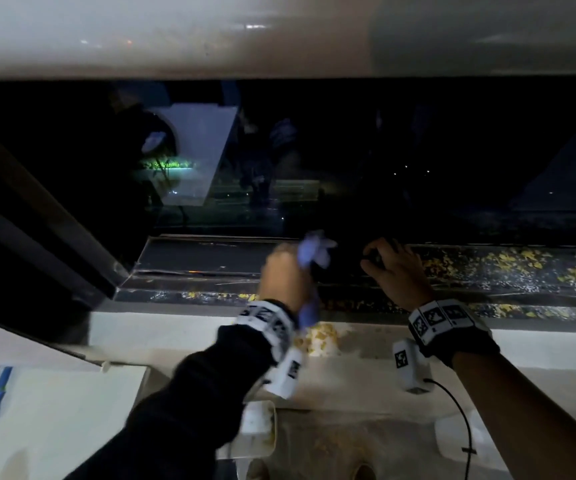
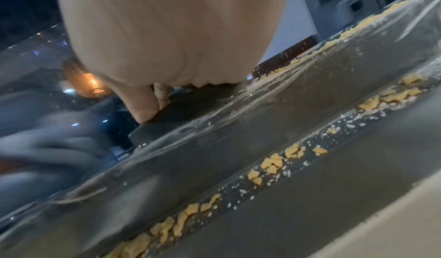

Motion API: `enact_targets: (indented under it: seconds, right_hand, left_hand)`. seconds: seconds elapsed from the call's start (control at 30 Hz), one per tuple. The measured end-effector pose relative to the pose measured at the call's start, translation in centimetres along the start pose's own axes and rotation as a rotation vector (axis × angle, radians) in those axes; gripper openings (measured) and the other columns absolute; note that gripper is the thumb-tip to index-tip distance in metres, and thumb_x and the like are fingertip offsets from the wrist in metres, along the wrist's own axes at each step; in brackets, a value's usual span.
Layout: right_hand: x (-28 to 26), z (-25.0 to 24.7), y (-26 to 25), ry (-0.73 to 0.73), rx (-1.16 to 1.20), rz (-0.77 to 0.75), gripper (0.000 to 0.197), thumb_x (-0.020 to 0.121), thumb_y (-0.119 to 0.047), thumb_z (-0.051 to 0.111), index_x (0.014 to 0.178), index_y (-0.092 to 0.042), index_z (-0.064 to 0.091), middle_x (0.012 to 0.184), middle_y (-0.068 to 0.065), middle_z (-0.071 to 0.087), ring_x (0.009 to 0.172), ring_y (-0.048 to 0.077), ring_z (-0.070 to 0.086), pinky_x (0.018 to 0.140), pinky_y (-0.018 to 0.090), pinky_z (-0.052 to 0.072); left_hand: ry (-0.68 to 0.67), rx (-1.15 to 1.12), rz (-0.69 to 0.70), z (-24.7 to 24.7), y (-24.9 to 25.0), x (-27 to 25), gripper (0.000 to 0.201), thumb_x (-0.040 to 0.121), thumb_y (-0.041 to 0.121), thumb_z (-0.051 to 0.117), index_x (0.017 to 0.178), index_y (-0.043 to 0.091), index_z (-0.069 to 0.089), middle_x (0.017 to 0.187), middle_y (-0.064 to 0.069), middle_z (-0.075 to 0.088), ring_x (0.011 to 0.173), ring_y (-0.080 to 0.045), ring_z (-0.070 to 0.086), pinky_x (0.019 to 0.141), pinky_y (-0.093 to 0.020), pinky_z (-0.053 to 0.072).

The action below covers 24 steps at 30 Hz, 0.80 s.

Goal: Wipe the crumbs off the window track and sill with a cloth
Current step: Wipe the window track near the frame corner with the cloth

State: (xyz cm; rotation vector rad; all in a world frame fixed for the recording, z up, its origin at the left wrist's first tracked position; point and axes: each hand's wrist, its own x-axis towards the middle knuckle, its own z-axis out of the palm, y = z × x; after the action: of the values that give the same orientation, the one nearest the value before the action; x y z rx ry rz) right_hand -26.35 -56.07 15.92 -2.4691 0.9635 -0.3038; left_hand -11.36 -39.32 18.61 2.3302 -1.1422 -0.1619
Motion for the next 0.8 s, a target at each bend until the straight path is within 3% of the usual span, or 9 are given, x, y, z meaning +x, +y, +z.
enact_targets:
  seconds: [0.1,0.23,0.33,0.43,0.57,0.63,0.67,0.73,0.8]
  right_hand:
    - [-0.2,0.1,0.0,0.026,0.023,-0.011,0.033,0.079,-0.048,0.044,0.104,-0.028,0.056,0.113,0.001,0.057,0.108,0.028,0.047,0.088,0.038,0.029]
    - [-0.1,0.3,-0.1,0.048,0.001,-0.011,0.033,0.078,-0.047,0.045,0.102,-0.028,0.055,0.113,0.001,0.058,0.107,0.028,0.048,0.089,0.039,0.031]
    - [-0.1,0.5,-0.3,0.061,-0.009,-0.013,0.035,0.078,-0.046,0.045,0.104,-0.025,0.057,0.111,0.003,0.059,0.107,0.029,0.049,0.09,0.04,0.033]
    - [-0.3,0.5,-0.3,0.063,-0.005,-0.02,0.035,0.078,-0.046,0.045,0.103,-0.024,0.057,0.111,0.003,0.058,0.106,0.029,0.048,0.088,0.039,0.032]
    - [0.0,0.3,-0.1,0.033,-0.003,-0.011,0.037,0.078,-0.047,0.044,0.106,-0.026,0.056,0.115,0.003,0.057,0.109,0.029,0.046,0.088,0.038,0.029]
    - [0.2,0.2,0.1,0.012,-0.029,-0.002,0.043,0.078,-0.05,0.043,0.111,-0.026,0.055,0.119,0.004,0.056,0.112,0.031,0.046,0.09,0.039,0.03]
    - [0.1,0.3,0.2,0.013,-0.026,-0.004,0.043,0.078,-0.051,0.042,0.11,-0.027,0.055,0.118,0.004,0.056,0.111,0.031,0.047,0.09,0.039,0.031]
    - [0.0,0.4,0.3,0.028,0.0,-0.018,0.038,0.077,-0.053,0.04,0.104,-0.03,0.054,0.113,0.001,0.057,0.108,0.028,0.048,0.089,0.04,0.031]
    - [-0.1,0.4,0.3,0.038,0.015,-0.011,0.034,0.077,-0.052,0.041,0.102,-0.032,0.054,0.111,0.0,0.057,0.107,0.027,0.048,0.089,0.039,0.031]
  left_hand:
    - [0.173,0.067,-0.163,-5.7,-7.1,1.2,0.019,0.08,0.023,0.061,0.095,0.014,0.07,0.082,-0.022,0.067,0.077,-0.037,0.066,0.062,-0.034,0.045]
    - [0.213,0.242,-0.44,-10.6,-14.5,1.0,0.026,0.078,0.005,0.064,0.103,-0.001,0.064,0.106,-0.032,0.053,0.09,-0.051,0.058,0.079,-0.051,0.049]
    - [0.138,0.286,-0.446,-7.6,-14.2,0.7,0.037,0.077,0.005,0.063,0.113,0.001,0.058,0.113,-0.026,0.051,0.094,-0.047,0.059,0.078,-0.05,0.05]
    - [0.128,0.175,-0.425,-2.1,-8.7,0.8,0.042,0.077,0.01,0.06,0.119,0.008,0.055,0.115,-0.017,0.057,0.095,-0.039,0.062,0.076,-0.04,0.049]
    - [-0.024,0.024,-0.083,2.0,0.7,-0.1,0.041,0.082,0.01,0.054,0.122,0.018,0.054,0.117,-0.01,0.058,0.093,-0.034,0.063,0.075,-0.037,0.048]
    - [-0.145,0.033,0.076,0.9,1.3,-0.1,0.038,0.081,0.012,0.053,0.118,0.018,0.057,0.109,-0.014,0.06,0.092,-0.036,0.062,0.073,-0.036,0.047]
    - [-0.134,0.04,0.105,-0.4,0.4,0.1,0.036,0.082,0.016,0.052,0.117,0.021,0.059,0.101,-0.017,0.063,0.088,-0.037,0.063,0.071,-0.037,0.048]
    - [-0.062,0.106,0.021,-3.4,-3.5,1.2,0.033,0.083,0.021,0.054,0.114,0.028,0.063,0.09,-0.021,0.066,0.081,-0.037,0.064,0.068,-0.038,0.049]
    - [-0.044,0.25,-0.179,-7.0,-8.4,1.9,0.029,0.083,0.018,0.057,0.11,0.024,0.067,0.095,-0.021,0.069,0.088,-0.035,0.066,0.072,-0.037,0.05]
